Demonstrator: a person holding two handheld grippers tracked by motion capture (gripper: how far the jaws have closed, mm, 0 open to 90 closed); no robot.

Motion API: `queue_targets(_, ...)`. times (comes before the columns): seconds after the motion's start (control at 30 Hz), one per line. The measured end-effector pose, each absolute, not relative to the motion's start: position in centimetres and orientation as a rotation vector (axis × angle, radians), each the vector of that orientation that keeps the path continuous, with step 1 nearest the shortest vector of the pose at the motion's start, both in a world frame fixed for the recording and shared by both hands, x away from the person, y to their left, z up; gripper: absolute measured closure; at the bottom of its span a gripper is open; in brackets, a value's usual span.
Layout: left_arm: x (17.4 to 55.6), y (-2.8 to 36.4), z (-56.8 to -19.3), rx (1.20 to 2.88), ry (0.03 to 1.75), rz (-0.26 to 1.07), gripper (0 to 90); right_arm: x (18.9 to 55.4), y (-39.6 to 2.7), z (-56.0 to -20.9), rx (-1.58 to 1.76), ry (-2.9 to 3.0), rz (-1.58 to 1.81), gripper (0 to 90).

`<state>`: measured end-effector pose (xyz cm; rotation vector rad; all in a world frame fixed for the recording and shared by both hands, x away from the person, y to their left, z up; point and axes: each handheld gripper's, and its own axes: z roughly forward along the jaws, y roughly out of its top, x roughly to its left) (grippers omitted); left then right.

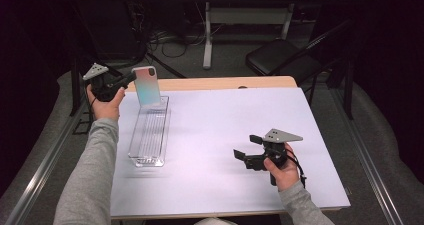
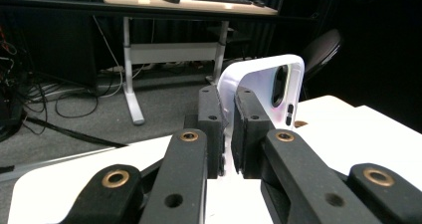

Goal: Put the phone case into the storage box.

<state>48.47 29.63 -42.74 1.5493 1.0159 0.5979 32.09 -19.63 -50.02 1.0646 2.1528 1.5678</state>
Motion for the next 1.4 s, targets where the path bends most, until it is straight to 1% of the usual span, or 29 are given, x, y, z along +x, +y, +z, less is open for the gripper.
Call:
queue_targets(0.33,49.3,29.7,-43.8,1.567,1.025,0.595,84.2,32.0,-20.0,-50.2,1.083,2.145,1.558,14.5)
queue_targets(1.0,51.4,28.4,-46.5,1.616,1.04,0.608,84.2,31.9,-20.6,-50.2,1.095,2.127,1.551,14.6)
queue_targets(1.4,52.1,27.8,-47.9,1.628,1.045,0.588,84.2,31.9,-20.7,-50.4,1.108,2.131,1.547,14.6)
